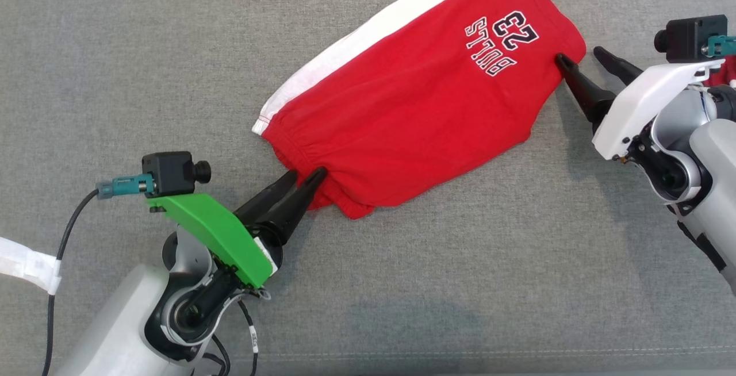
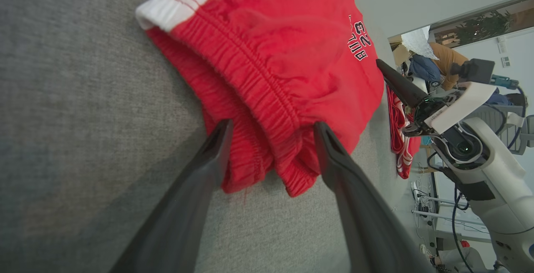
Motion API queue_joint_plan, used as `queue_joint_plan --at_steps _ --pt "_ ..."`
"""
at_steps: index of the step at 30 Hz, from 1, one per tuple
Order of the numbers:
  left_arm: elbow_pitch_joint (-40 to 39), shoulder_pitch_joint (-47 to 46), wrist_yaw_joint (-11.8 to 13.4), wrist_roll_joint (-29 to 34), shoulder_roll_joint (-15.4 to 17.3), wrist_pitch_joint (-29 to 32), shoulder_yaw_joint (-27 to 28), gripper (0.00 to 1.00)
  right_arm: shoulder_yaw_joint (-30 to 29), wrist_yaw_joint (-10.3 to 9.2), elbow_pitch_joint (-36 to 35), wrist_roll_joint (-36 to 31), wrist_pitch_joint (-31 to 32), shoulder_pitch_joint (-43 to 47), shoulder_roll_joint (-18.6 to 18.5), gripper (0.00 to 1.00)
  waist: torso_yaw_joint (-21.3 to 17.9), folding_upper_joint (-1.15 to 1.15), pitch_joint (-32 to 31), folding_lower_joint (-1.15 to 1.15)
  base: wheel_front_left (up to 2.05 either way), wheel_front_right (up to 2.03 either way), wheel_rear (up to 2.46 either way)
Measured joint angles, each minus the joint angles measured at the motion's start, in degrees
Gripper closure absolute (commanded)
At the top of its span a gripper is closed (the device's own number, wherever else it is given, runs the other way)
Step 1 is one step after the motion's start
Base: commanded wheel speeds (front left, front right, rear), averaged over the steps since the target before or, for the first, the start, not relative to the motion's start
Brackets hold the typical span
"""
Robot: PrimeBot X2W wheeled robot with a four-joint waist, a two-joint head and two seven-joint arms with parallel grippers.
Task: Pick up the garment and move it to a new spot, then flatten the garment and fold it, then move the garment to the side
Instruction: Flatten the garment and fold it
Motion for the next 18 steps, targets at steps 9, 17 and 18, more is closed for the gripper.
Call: queue_joint_plan --at_steps 9,17,18 --pt "0.01 -0.03 0.47 0.51 -1.4 0.47 -1.52 0.0 1.78 0.13 0.0 -0.07 2.56 -1.33 1.66 0.0 0.99 0.0 0.91 0.0 0.0 0.0 0.0" --pt "0.49 -0.13 0.54 0.52 -2.63 0.55 -2.56 0.0 2.49 0.44 0.34 -0.2 4.07 -2.41 2.86 0.06 1.16 0.0 1.1 0.0 0.0 0.0 0.0" --pt "0.62 -0.15 0.56 0.52 -2.75 0.55 -2.6 0.0 2.49 0.44 0.45 -0.2 4.08 -2.48 2.96 0.52 1.14 0.0 1.09 0.0 0.0 0.0 0.0"
